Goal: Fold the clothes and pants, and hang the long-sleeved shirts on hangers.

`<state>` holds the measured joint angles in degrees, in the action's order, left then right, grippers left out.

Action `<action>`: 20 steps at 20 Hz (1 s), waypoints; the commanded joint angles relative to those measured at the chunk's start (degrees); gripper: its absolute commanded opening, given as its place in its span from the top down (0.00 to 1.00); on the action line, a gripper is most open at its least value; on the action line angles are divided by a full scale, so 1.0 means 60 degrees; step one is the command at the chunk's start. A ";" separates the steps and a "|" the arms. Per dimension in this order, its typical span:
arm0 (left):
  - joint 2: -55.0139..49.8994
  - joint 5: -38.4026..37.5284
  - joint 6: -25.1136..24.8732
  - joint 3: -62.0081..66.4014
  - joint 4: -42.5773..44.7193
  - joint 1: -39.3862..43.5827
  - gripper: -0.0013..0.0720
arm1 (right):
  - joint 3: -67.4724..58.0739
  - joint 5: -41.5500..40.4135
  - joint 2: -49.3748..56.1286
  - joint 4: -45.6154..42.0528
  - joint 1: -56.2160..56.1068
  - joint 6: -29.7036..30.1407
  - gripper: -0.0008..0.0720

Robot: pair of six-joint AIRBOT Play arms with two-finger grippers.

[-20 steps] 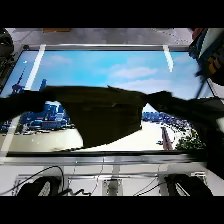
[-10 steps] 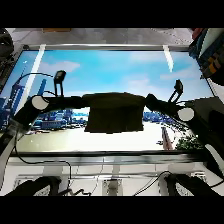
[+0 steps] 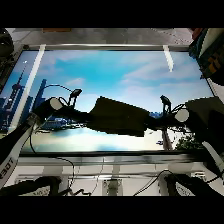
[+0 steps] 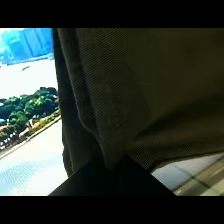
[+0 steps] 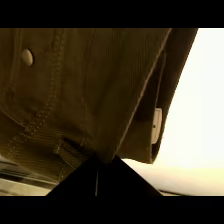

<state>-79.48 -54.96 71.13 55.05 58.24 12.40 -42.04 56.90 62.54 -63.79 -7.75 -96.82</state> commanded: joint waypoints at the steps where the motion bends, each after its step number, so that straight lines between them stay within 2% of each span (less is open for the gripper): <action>1: -0.0386 0.0015 0.0430 0.0007 0.0044 0.0135 0.96 | 0.0455 0.0262 0.0208 -0.0251 -0.0284 0.0015 0.94; 3: -0.0386 0.0022 0.0266 0.0011 0.0040 0.0208 0.94 | 0.0612 0.0251 0.0222 -0.0259 -0.0280 0.0011 0.94; 4: -0.0386 0.0025 0.0047 0.0011 0.0044 0.0208 0.81 | 0.0597 0.0124 0.0219 -0.0255 -0.0280 0.0011 0.94; 5: -0.0386 0.0022 -0.0204 0.0015 0.0044 0.0208 0.42 | 0.0594 -0.0193 0.0211 -0.0251 -0.0280 0.0011 0.93; 6: -0.0386 0.0022 -0.0288 0.0022 0.0047 0.0189 0.03 | 0.0546 -0.0412 0.0211 -0.0255 -0.0255 0.0015 0.81; 7: -0.0382 0.0018 -0.0284 0.0033 0.0051 0.0168 0.04 | 0.0437 -0.0452 0.0211 -0.0353 -0.0251 0.0015 0.42; 8: -0.0382 0.0022 -0.0288 0.0040 0.0055 0.0149 0.04 | 0.0273 -0.0423 0.0211 -0.0474 -0.0251 0.0062 0.09; 9: -0.0382 0.0022 -0.0284 0.0062 0.0055 0.0109 0.04 | 0.0036 -0.0306 0.0211 -0.0688 -0.0251 0.0062 0.04; 12: -0.0372 0.0000 -0.0280 0.0313 0.0080 -0.0106 0.04 | -0.1013 0.0466 0.0211 -0.2259 -0.0113 0.0044 0.05; 15: -0.0364 -0.0353 -0.0280 0.0721 0.0080 -0.0310 0.04 | -0.1832 0.1388 0.0211 -0.4036 0.1115 0.0106 0.05; 16: -0.0364 -0.0488 -0.0280 0.0852 0.0084 -0.0342 0.04 | -0.1945 0.1690 0.0211 -0.4153 0.1781 0.0521 0.05; 18: -0.0364 -0.0528 -0.0284 0.1031 0.0080 -0.0386 0.04 | -0.1931 0.2444 0.0222 -0.3927 0.3377 0.2004 0.19; 20: -0.0368 -0.0525 -0.0284 0.1137 0.0080 -0.0401 0.04 | -0.1472 0.3136 0.0222 -0.3042 0.4969 0.3512 0.21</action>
<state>-81.71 -57.47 69.45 60.58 58.67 10.41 -51.83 68.75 63.86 -84.38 10.90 -87.00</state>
